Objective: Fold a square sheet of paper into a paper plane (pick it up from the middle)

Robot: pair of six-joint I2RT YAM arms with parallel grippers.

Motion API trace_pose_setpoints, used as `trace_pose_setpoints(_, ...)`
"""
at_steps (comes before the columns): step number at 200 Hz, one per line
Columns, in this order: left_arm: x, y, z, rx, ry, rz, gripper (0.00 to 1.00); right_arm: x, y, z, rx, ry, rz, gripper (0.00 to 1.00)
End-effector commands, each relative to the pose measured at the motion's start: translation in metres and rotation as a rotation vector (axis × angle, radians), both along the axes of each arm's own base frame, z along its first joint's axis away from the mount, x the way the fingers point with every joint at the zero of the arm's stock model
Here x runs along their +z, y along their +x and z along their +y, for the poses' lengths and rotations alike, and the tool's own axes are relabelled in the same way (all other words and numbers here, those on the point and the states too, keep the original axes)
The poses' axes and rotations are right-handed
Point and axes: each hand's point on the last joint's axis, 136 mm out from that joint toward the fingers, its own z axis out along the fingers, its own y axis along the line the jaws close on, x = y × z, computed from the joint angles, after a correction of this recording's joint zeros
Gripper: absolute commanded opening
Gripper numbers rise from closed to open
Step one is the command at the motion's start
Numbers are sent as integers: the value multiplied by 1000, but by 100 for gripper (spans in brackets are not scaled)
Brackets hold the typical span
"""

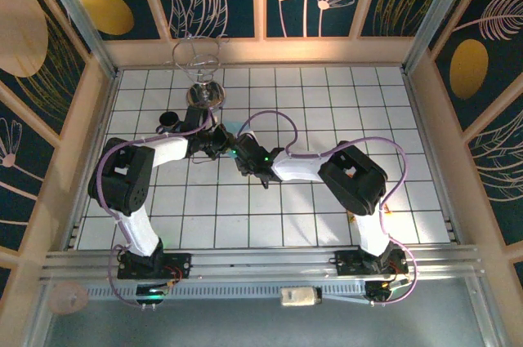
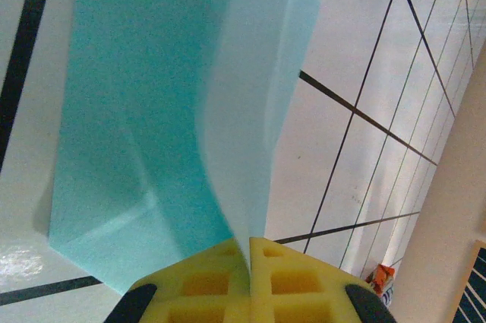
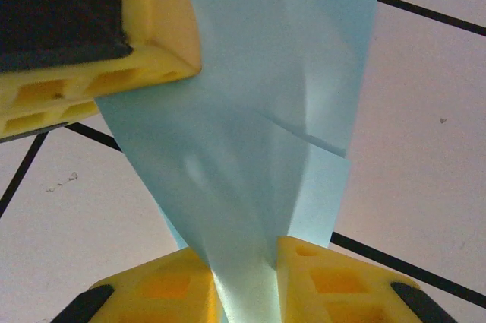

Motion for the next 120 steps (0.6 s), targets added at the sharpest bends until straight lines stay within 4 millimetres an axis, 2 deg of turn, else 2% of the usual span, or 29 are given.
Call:
trace_pose_setpoints(1, 5, -1, -2, 0, -4, -5, 0, -2, 3, -5, -11, -58, -25, 23)
trace_pose_setpoints(42, 9, 0, -2, -7, 0, -14, 4, -2, 3, -7, -3, -75, -33, 13)
trace_pose_setpoints(59, 7, -2, 1, -14, 27, -11, 15, -4, 1, -8, 8, -88, -26, 9)
trace_pose_setpoints(63, 17, 7, 0, -14, 26, -41, 17, -4, 1, -8, 13, -89, -24, 8)
trace_pose_setpoints(95, 40, 22, 10, 2, 60, -111, 38, -2, -11, -8, 72, -58, 11, 5)
trace_pose_setpoints(112, 56, 29, 15, 12, 62, -160, 44, -2, -19, -7, 114, -6, 56, 4)
trace_pose_setpoints(120, 56, 30, 17, 16, 72, -169, 46, -1, -23, -7, 130, 24, 76, 4)
